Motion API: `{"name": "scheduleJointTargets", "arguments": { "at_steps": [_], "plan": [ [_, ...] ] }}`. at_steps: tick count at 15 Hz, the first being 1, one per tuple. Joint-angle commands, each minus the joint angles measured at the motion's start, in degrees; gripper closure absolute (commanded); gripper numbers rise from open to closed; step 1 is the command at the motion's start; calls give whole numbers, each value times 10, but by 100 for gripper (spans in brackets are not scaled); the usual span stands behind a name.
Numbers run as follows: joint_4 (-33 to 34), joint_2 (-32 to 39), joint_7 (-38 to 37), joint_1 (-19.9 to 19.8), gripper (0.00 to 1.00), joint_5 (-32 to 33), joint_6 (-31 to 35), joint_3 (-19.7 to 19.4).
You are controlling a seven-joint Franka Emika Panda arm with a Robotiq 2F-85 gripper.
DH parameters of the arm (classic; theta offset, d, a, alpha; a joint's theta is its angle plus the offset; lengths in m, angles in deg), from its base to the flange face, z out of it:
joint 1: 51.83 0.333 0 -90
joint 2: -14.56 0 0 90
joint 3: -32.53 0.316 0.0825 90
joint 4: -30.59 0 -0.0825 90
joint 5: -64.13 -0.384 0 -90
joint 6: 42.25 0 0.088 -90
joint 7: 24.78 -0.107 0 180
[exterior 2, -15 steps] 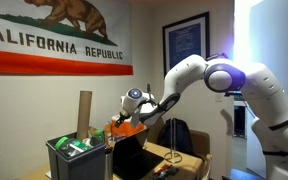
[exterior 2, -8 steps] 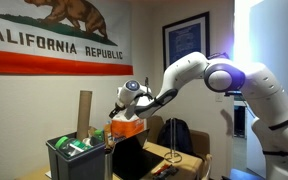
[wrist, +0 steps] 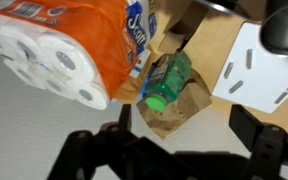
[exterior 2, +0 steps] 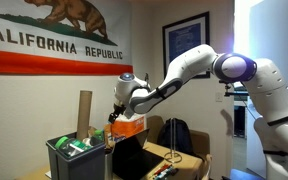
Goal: Open the laptop
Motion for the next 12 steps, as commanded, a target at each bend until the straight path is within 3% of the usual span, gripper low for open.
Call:
{"name": "scheduleJointTargets", "arguments": {
  "at_steps": [1, 8, 12],
  "plan": [
    [-61, -61, 83, -59, 0, -79, -45, 116],
    [-81, -36, 223, -105, 0, -324, -55, 272],
    [-58, -11, 283, -118, 0, -439, -141, 320]
  ]
}}
